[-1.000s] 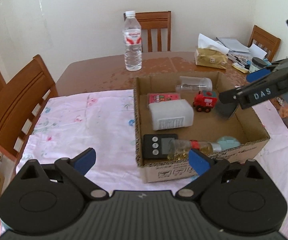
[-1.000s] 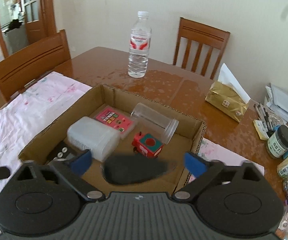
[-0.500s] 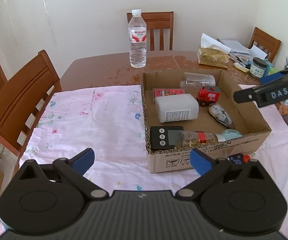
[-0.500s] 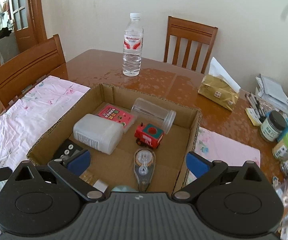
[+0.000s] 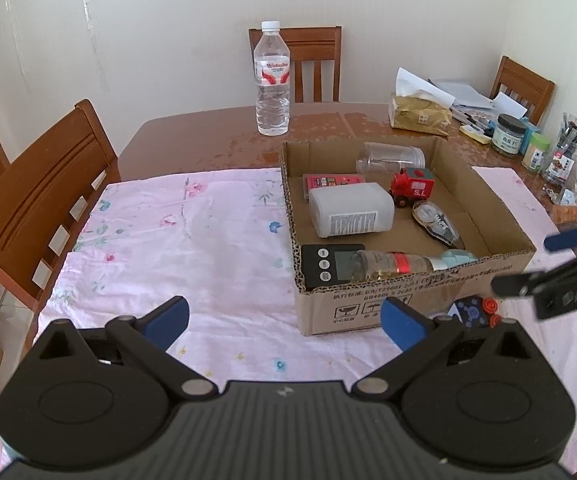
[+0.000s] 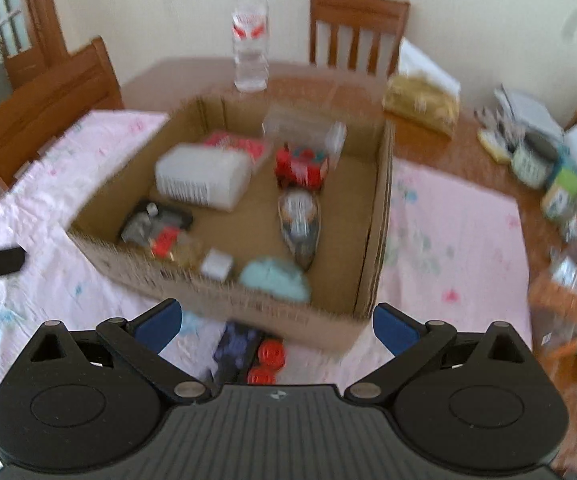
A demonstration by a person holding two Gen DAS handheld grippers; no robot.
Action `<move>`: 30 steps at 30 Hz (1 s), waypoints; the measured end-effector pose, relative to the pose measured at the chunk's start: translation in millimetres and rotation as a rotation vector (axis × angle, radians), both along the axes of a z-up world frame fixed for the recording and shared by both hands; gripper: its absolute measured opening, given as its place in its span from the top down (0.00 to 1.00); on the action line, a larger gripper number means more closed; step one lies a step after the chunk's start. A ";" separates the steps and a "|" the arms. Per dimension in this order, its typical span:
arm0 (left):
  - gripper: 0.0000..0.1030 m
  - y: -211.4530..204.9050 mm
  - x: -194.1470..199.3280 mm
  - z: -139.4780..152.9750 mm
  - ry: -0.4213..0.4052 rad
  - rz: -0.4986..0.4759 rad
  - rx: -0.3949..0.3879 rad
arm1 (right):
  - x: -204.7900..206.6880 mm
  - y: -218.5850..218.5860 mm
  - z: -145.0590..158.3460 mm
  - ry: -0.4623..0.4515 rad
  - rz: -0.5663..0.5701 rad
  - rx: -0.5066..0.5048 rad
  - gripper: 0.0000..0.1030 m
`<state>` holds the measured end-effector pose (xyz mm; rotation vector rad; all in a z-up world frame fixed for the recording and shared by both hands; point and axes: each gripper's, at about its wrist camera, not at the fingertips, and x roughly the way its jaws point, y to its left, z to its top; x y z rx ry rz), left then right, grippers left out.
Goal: Organize rigid objects
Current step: 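Grasp the black toy train with red wheels using the right tool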
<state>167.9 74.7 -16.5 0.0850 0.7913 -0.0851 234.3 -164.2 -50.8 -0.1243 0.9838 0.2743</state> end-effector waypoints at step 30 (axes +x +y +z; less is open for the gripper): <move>0.01 -40.7 -14.9 -17.7 0.062 -0.105 0.014 | 8.5 -48.9 -84.0 0.179 -0.218 -0.074 0.00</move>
